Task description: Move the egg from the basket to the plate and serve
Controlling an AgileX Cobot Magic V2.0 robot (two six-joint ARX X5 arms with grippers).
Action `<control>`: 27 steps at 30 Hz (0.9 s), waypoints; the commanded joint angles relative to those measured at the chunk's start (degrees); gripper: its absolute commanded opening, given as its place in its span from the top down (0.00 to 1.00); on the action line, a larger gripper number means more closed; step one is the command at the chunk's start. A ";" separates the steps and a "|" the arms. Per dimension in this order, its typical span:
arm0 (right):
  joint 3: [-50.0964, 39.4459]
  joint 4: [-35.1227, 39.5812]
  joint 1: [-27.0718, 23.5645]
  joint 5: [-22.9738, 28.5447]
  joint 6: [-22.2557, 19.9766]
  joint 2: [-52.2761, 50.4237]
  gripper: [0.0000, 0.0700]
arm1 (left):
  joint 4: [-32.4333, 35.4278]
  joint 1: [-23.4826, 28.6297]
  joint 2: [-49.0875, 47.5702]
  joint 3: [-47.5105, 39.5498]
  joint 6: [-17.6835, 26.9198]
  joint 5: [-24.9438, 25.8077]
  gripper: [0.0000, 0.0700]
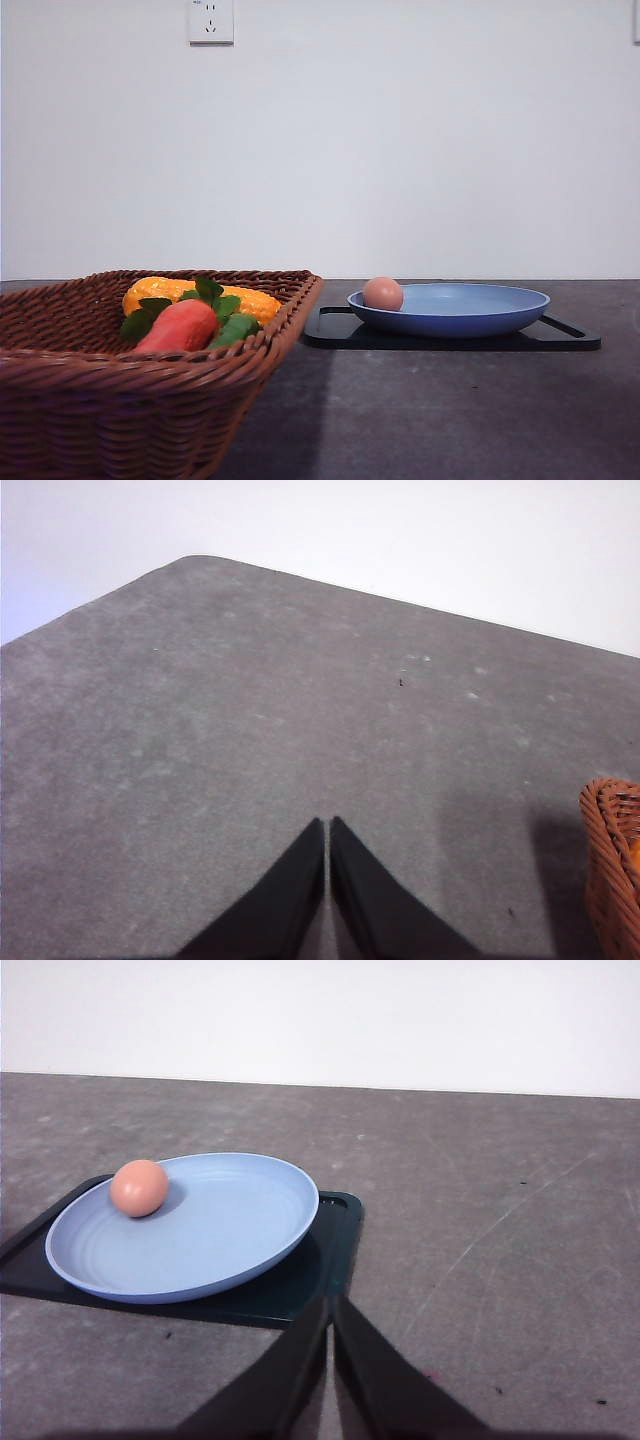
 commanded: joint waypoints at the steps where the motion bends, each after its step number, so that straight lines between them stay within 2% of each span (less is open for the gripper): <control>1: -0.37 0.74 -0.07 0.18 0.76 -0.09 1.00 | -0.76 0.09 -0.17 -1.36 -0.33 0.20 1.00; 27: -0.37 0.74 -0.06 0.18 0.76 -0.09 1.00 | -0.76 0.09 -0.17 -1.36 -0.33 0.20 1.00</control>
